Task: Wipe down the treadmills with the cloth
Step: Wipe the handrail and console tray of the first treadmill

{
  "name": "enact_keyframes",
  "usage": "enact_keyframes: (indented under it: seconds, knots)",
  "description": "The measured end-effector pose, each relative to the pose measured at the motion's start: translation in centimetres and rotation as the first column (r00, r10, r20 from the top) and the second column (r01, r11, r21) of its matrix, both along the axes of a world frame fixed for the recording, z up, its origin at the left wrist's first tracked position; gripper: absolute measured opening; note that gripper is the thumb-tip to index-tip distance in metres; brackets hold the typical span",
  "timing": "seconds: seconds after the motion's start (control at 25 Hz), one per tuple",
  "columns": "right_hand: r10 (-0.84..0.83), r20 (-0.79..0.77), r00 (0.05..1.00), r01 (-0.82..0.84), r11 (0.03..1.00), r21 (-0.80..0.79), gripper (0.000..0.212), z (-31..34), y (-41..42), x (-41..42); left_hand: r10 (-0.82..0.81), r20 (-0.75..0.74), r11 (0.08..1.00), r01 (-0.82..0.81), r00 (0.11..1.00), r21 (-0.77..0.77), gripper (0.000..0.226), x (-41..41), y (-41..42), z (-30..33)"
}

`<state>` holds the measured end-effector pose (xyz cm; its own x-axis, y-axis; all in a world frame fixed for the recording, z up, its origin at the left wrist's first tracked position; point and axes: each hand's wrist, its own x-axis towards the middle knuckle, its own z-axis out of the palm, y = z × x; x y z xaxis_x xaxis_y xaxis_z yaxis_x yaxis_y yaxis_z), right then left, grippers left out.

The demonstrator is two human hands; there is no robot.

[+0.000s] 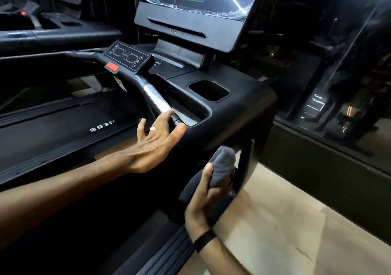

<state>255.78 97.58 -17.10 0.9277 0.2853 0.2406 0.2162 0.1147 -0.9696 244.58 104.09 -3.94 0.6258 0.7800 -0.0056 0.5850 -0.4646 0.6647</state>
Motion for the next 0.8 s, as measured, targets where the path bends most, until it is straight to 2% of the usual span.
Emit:
enact_keyframes:
  seconds: [0.04,0.12,0.2,0.28,0.32,0.4,0.48,0.52,0.56,0.6,0.64,0.72,0.8]
  knots:
    - [0.020,-0.046,0.999,-0.019,1.000,0.004,0.070,-0.5,-0.1,-0.8,-0.005,0.002,1.000,0.005,1.000,-0.004,0.104,-0.1,0.0,-0.1]
    - [-0.035,-0.269,0.962,0.031,0.999,-0.018,0.072,-0.3,1.5,0.7,-0.011,0.002,1.000,0.011,1.000,-0.004,0.102,-0.3,-0.1,0.0]
    - [-0.090,-0.451,0.888,0.026,0.989,-0.148,0.067,0.0,4.1,5.7,-0.023,-0.001,1.000,0.023,1.000,0.019,0.102,-0.2,0.0,-0.1]
    - [-0.100,-0.536,0.838,-0.032,0.972,-0.232,0.068,1.9,6.8,11.7,-0.022,0.012,1.000,0.022,1.000,0.021,0.102,-0.2,0.0,0.0]
    - [-0.116,-0.524,0.844,-0.050,0.955,-0.291,0.069,3.6,7.8,13.9,-0.024,0.021,0.999,0.024,0.999,0.027,0.102,-0.2,0.0,-0.1]
    - [-0.150,-0.365,0.919,-0.019,0.908,-0.419,0.071,7.1,9.4,15.1,-0.026,0.028,0.999,0.025,0.999,0.045,0.102,-0.1,0.2,-0.2]
    - [-0.061,0.017,0.998,0.062,0.874,-0.482,0.063,8.9,9.4,12.4,-0.020,0.019,0.999,0.019,1.000,0.039,0.100,-0.1,0.5,-0.5]
    - [0.037,0.256,0.966,0.091,0.877,-0.472,0.055,9.0,8.7,9.9,-0.021,0.011,0.999,0.020,1.000,0.048,0.100,-0.1,0.7,-0.7]
    - [0.128,0.456,0.881,0.101,0.890,-0.445,0.049,8.9,7.6,7.2,-0.031,0.006,0.996,0.031,0.999,0.082,0.101,-0.1,0.9,-0.9]
    - [0.173,0.583,0.794,0.097,0.910,-0.403,0.046,8.4,6.3,4.6,-0.049,0.003,0.990,0.048,0.999,0.135,0.102,0.0,1.2,-1.0]
    - [0.214,0.619,0.755,0.039,0.929,-0.369,0.045,7.3,4.9,2.5,-0.063,0.004,0.981,0.061,0.998,0.186,0.102,-0.1,1.4,-1.2]
    - [0.270,0.594,0.757,-0.129,0.955,-0.269,0.044,5.4,2.1,0.5,-0.060,0.003,0.969,0.057,0.998,0.241,0.102,-0.3,1.4,-1.5]
    - [0.282,0.619,0.733,-0.207,0.959,-0.193,0.044,4.0,0.9,1.7,-0.072,-0.032,0.946,0.078,0.997,0.315,0.102,-0.5,1.1,-1.5]
